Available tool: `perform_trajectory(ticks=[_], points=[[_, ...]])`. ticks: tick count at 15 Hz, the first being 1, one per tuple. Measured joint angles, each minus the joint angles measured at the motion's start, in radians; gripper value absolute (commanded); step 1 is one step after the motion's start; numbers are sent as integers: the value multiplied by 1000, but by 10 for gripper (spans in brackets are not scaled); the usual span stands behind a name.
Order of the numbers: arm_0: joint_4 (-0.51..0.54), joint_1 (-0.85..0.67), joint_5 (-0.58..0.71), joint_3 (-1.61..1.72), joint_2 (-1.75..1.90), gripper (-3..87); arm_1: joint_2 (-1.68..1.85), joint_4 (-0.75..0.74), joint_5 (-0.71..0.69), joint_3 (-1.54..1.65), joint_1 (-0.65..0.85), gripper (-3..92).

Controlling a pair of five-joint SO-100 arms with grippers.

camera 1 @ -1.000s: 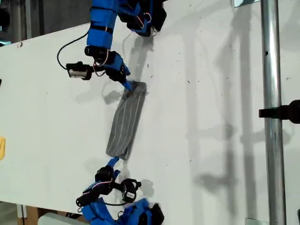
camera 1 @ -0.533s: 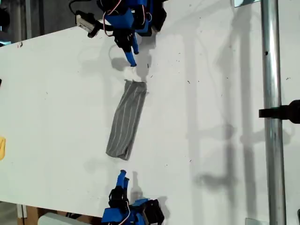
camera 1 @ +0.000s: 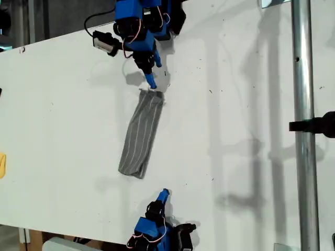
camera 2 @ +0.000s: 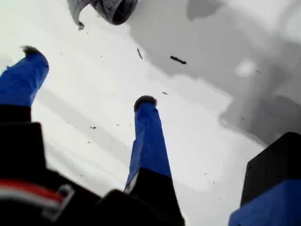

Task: Grasp corners of a towel and fold twice.

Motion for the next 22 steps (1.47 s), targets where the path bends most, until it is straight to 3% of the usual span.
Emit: perform_trajectory(ticks=[4,8,11,12,14,15,18,20,22], points=[[3,8,-43,11,3,16,-546,-282,-84,-150,123,409],[18,20,-57,11,3,15,-922,-388,-170,-380,187,398],[31,18,-57,11,3,15,-1106,-377,-225,-588,207,376],[32,18,-57,11,3,15,-1144,-377,-245,-638,221,299],[32,18,-57,11,3,15,-1212,-377,-295,-732,247,56],[32,18,-57,11,3,15,-1239,-374,-322,-773,259,-2],[32,18,-57,11,3,15,-1249,-310,-400,-804,275,-2],[32,18,-57,11,3,15,-1100,-256,-393,-637,259,-2],[32,18,-49,11,3,14,-847,-91,-331,-423,210,-2]])
